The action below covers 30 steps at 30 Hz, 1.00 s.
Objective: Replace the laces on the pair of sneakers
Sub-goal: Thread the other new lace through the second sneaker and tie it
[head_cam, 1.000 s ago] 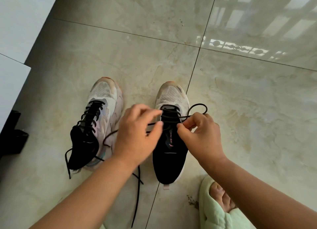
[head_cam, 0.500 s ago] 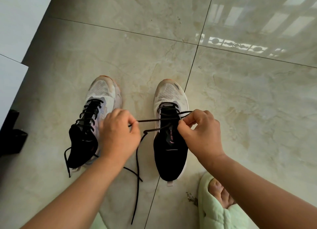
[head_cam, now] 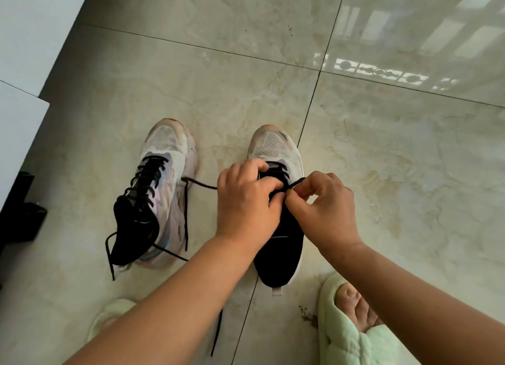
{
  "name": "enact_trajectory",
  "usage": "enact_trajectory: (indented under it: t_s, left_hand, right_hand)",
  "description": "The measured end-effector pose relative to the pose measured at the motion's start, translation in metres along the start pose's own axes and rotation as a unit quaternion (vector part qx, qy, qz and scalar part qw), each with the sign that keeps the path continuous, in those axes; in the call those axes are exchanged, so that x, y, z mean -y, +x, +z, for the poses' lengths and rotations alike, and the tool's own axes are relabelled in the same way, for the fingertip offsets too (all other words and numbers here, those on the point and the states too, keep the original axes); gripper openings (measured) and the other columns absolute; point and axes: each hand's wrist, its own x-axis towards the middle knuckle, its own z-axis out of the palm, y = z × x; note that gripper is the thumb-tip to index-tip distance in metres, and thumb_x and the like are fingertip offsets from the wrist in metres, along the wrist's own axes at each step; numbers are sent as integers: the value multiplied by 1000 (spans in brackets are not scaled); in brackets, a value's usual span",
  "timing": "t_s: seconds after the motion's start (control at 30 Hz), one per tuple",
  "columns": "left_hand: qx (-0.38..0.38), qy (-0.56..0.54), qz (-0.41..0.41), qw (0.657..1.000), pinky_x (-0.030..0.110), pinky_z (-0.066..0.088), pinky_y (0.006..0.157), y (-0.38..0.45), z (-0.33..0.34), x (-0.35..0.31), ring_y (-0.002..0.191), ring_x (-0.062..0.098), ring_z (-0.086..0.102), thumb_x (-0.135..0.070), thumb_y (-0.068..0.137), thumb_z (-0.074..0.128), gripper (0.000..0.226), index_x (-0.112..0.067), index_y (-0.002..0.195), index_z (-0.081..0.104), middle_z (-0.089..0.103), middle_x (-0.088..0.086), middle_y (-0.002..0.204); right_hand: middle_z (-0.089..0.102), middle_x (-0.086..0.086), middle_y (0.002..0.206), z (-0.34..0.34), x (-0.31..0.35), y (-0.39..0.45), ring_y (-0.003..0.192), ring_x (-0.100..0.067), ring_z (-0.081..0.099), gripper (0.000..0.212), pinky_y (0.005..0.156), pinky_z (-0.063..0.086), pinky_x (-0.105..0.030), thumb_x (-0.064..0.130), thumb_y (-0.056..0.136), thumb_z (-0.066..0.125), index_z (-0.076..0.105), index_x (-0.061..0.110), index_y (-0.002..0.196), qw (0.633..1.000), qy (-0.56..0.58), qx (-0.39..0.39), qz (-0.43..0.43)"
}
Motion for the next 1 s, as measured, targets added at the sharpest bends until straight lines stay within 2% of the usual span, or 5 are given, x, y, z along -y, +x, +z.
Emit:
enact_trajectory:
  t_s: [0.4,0.57,0.67,0.8,1.0]
  left_hand:
    - [-64,-40,-97,992,24,17,82,-12,-14,17,82,9,45,-18,74,73,22,-24,67,54,50,-12,81]
    - [-94,-37,-118,988,36,35,87,-7,-29,36,61,14,52,-14,79,70,20,-22,67,55,52,-14,60]
    - [-76,-58,-143,985,40,47,75,-6,-27,45,63,23,57,-15,81,68,16,-20,70,58,59,-7,63]
    - [-70,-76,-196,975,33,47,63,-7,-20,59,64,16,56,-20,83,66,21,-27,67,54,58,-10,64]
    - [-65,-115,-234,963,30,47,66,-12,-15,60,68,16,58,-20,82,67,17,-25,68,58,58,-12,66]
  right_hand:
    - [58,3,61,7,6,-1,65,-19,55,13,60,47,-35,14,74,61,57,10,63,999,-34,-10,11]
    - [55,5,57,2,4,2,59,-15,54,15,56,48,-34,16,75,60,53,13,62,998,-28,-25,44]
    - [53,7,56,2,5,3,57,-14,52,15,55,46,-33,15,74,60,53,13,61,998,-17,-25,54]
    - [54,6,56,4,6,-1,58,-16,53,15,55,46,-34,14,74,61,53,14,60,999,-18,-7,44]
    - [54,5,57,5,5,-4,58,-16,52,15,56,46,-35,12,74,60,53,11,62,999,-13,-6,45]
